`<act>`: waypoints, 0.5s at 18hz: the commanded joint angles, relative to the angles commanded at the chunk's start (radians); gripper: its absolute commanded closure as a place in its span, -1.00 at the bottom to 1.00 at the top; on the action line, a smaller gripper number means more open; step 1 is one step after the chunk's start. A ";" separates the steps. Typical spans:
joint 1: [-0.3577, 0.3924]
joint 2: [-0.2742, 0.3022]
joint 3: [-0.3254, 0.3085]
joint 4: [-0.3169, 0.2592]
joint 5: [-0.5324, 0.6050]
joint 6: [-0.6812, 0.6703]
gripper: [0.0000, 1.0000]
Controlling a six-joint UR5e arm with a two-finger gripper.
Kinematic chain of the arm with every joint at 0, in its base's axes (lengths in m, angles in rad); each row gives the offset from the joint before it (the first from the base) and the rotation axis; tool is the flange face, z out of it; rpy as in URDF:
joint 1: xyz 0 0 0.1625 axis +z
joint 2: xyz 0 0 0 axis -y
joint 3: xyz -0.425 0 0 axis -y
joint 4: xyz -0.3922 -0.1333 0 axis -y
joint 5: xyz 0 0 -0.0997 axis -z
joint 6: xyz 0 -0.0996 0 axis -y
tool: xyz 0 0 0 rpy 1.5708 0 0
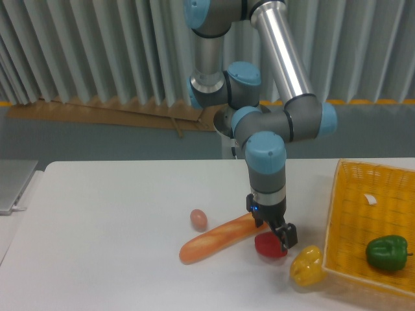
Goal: Place the red pepper on the table
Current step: 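Open the gripper to release the pepper and raise it away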
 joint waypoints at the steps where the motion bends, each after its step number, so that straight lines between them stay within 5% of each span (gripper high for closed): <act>1: 0.000 0.014 0.003 -0.034 0.012 0.006 -1.00; 9: -0.032 0.132 0.012 -0.206 0.057 0.149 -1.00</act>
